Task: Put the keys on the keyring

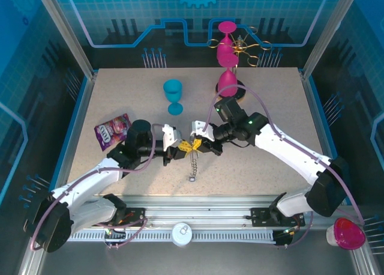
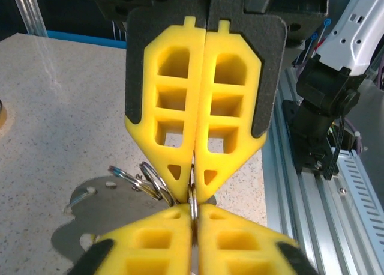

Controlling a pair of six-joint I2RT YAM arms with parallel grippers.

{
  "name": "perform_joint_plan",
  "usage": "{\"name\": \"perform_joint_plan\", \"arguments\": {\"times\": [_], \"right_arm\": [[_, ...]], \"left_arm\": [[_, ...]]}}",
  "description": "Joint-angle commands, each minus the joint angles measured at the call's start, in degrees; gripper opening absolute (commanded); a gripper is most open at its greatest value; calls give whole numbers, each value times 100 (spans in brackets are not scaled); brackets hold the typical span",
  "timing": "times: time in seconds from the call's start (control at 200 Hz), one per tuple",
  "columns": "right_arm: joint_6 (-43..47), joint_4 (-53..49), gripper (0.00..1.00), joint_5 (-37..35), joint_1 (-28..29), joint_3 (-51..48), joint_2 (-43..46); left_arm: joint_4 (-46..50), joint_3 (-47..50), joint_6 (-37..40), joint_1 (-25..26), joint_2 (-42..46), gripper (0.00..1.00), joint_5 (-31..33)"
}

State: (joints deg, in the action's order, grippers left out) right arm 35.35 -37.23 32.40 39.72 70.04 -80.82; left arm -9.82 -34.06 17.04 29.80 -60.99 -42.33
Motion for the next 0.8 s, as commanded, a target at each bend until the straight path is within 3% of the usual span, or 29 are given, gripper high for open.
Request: {"name": "perform_joint_plan", "arguments": {"times": [0.0,0.145,0.23,0.28,0.685,0.796], "right_arm": [[303,-302,0,28,170,306,-118],[207,-233,0,88,112,264,-33],[-77,108,21,161,-54,-36,209],[-222,338,27,160,-126,-259,382],[-916,1157,30,124,-143,-1038,747],[-939,1154,26,109,-140,-1080,717]], "left_arm": [[45,-256,117,29,-35,0,-239],[182,-286,216,28,46,0,-280],[129,-205,221,27,120,0,-263],[-9,-122,199,30,162,0,-267],[-1360,452,-260,26,359,0,-276],[-1526,540,-348,26,394,0,-255]]}}
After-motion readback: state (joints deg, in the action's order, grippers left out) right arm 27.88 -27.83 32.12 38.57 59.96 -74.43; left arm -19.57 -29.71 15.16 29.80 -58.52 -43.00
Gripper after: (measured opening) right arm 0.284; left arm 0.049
